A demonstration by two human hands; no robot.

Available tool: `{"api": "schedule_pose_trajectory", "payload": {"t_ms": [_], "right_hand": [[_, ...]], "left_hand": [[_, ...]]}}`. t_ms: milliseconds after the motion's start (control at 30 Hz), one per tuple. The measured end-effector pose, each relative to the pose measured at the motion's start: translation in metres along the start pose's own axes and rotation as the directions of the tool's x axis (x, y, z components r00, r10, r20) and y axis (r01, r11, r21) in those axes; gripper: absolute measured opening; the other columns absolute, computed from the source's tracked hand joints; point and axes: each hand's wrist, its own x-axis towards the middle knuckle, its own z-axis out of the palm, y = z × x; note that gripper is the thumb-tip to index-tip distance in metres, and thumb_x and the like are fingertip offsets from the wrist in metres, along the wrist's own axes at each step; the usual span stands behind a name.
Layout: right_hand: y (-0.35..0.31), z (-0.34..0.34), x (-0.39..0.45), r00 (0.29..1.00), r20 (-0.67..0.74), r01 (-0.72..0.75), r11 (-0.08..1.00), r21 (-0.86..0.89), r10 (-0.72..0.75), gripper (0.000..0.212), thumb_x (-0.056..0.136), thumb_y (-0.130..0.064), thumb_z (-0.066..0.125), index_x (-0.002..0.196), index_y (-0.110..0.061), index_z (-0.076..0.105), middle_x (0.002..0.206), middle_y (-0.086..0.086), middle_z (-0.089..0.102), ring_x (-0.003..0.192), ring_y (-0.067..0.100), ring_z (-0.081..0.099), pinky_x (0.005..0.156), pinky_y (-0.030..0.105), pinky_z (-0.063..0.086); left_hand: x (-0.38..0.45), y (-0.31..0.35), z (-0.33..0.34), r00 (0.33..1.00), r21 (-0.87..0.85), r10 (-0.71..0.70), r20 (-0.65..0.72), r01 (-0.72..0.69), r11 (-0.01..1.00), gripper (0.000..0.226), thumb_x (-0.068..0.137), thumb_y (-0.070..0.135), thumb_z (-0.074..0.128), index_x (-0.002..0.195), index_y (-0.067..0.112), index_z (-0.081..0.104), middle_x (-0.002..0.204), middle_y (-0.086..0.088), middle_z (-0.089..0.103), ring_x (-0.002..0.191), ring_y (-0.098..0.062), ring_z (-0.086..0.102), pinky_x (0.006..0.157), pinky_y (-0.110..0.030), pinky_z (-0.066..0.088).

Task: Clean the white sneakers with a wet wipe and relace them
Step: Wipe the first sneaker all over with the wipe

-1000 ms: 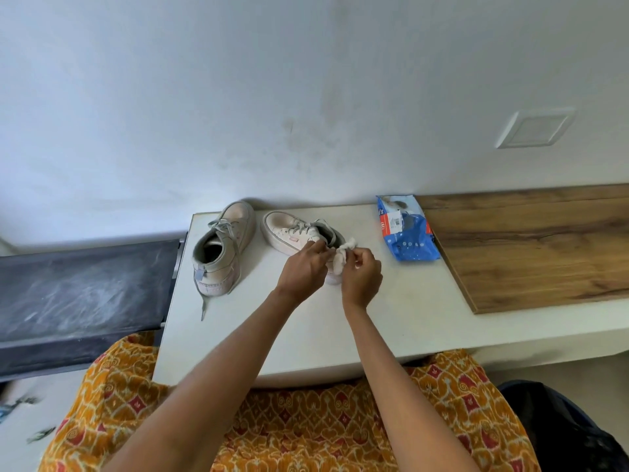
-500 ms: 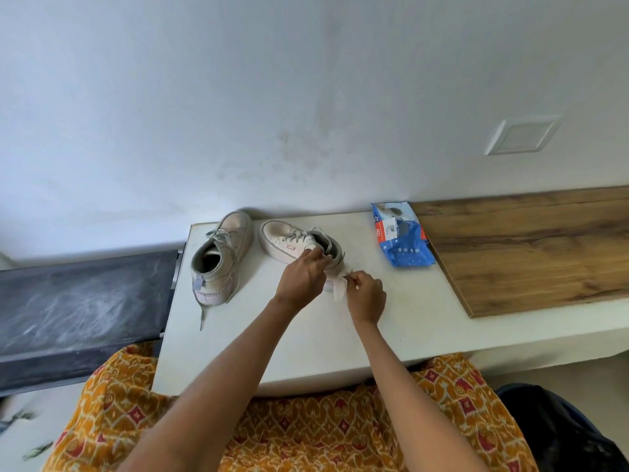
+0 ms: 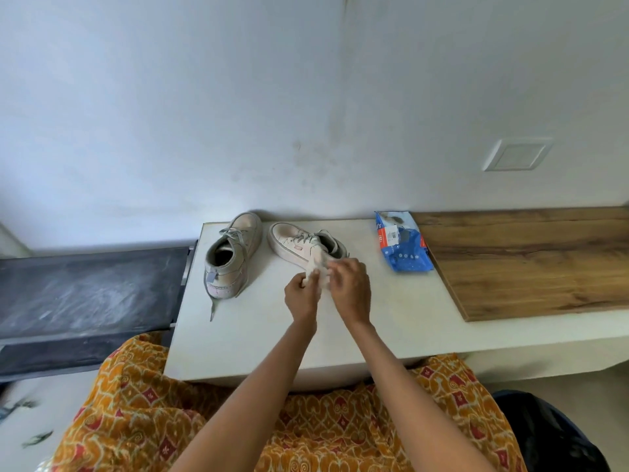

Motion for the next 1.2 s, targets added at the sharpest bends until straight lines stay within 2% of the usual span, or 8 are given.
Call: {"api": "schedule_pose_trajectory", "payload": {"t_ms": [67, 233, 400, 533, 700, 867, 1033, 1200], "right_hand": [[0.001, 0.0, 0.009, 0.99, -0.062, -0.129, 0.991, 0.03, 0.13, 0.017, 0.087, -0.011, 0.059, 0.102, -0.012, 0.066, 0.104, 0.008, 0.061, 0.096, 0.026, 0.054, 0.073, 0.039, 0.052], [0.006, 0.0, 0.03, 0.95, 0.196, -0.256, 0.966, 0.037, 0.244, 0.021, 0.083, -0.018, 0.064, 0.103, -0.016, 0.069, 0.11, 0.006, 0.059, 0.097, 0.022, 0.059, 0.072, 0.025, 0.044], [0.006, 0.002, 0.035, 0.953, 0.16, -0.256, 0.966, -0.027, 0.257, 0.011, 0.084, -0.021, 0.065, 0.091, -0.016, 0.073, 0.097, 0.006, 0.061, 0.084, 0.022, 0.061, 0.063, 0.021, 0.037], [0.006, 0.006, 0.031, 0.952, 0.151, -0.269, 0.963, 0.003, 0.266, 0.014, 0.086, -0.021, 0.064, 0.095, -0.016, 0.072, 0.095, 0.008, 0.061, 0.085, 0.024, 0.061, 0.067, 0.026, 0.044], [0.008, 0.006, 0.026, 0.963, 0.13, -0.247, 0.966, 0.081, 0.235, 0.016, 0.085, -0.017, 0.065, 0.099, -0.014, 0.072, 0.095, 0.009, 0.061, 0.087, 0.024, 0.061, 0.073, 0.028, 0.047], [0.01, 0.007, 0.023, 0.964, 0.15, -0.234, 0.969, 0.077, 0.221, 0.018, 0.088, -0.018, 0.063, 0.104, -0.015, 0.071, 0.099, 0.007, 0.061, 0.092, 0.022, 0.061, 0.075, 0.024, 0.045], [0.009, 0.007, 0.019, 0.983, 0.146, -0.117, 0.993, 0.032, 0.111, 0.024, 0.094, -0.022, 0.053, 0.114, -0.016, 0.067, 0.106, 0.007, 0.062, 0.096, 0.021, 0.061, 0.072, 0.024, 0.045], [0.012, 0.014, -0.001, 0.992, 0.114, -0.054, 0.998, -0.013, 0.055, 0.034, 0.095, -0.024, 0.052, 0.129, -0.021, 0.057, 0.131, 0.007, 0.056, 0.118, 0.022, 0.053, 0.083, 0.031, 0.05]], "left_hand": [[0.016, 0.003, -0.007, 0.99, 0.037, -0.055, -0.131, 0.06, 0.998, 0.045, 0.088, 0.036, 0.058, 0.055, 0.011, 0.045, 0.054, -0.008, 0.051, 0.057, -0.031, 0.053, 0.061, -0.039, 0.046], [0.068, 0.012, -0.008, 0.975, 0.323, 0.073, -0.208, -0.002, 0.946, 0.043, 0.093, 0.03, 0.052, 0.078, -0.009, 0.063, 0.085, -0.025, 0.056, 0.082, -0.039, 0.056, 0.072, -0.042, 0.047], [0.069, 0.034, 0.019, 0.974, 0.383, 0.188, -0.13, -0.126, 0.915, 0.02, 0.086, 0.014, 0.057, 0.075, 0.001, 0.067, 0.074, -0.015, 0.062, 0.069, -0.028, 0.054, 0.059, -0.028, 0.036], [0.032, 0.024, 0.038, 0.93, 0.453, 0.367, -0.004, -0.325, 0.83, 0.023, 0.086, 0.005, 0.05, 0.063, 0.002, 0.051, 0.07, -0.007, 0.045, 0.067, -0.021, 0.041, 0.059, -0.028, 0.028], [0.014, -0.006, 0.023, 0.837, 0.334, 0.511, 0.194, -0.546, 0.768, 0.025, 0.094, 0.015, 0.046, 0.11, 0.006, 0.063, 0.096, -0.001, 0.05, 0.089, -0.017, 0.049, 0.071, -0.023, 0.039], [0.019, -0.026, 0.014, 0.839, 0.372, 0.4, 0.369, -0.528, 0.764, 0.051, 0.1, 0.044, 0.025, 0.141, 0.015, 0.034, 0.149, -0.002, 0.024, 0.133, -0.014, 0.034, 0.102, -0.032, 0.039], [0.047, -0.011, 0.02, 0.882, 0.384, 0.318, 0.347, -0.443, 0.81, 0.049, 0.102, 0.036, 0.024, 0.146, 0.015, 0.027, 0.156, -0.002, 0.016, 0.144, -0.008, 0.008, 0.116, -0.04, 0.021], [0.019, -0.03, 0.014, 0.866, 0.32, 0.312, 0.39, -0.446, 0.836, 0.053, 0.102, 0.038, 0.024, 0.15, 0.016, 0.016, 0.158, 0.004, 0.008, 0.144, -0.003, 0.0, 0.118, -0.024, 0.006]]}}
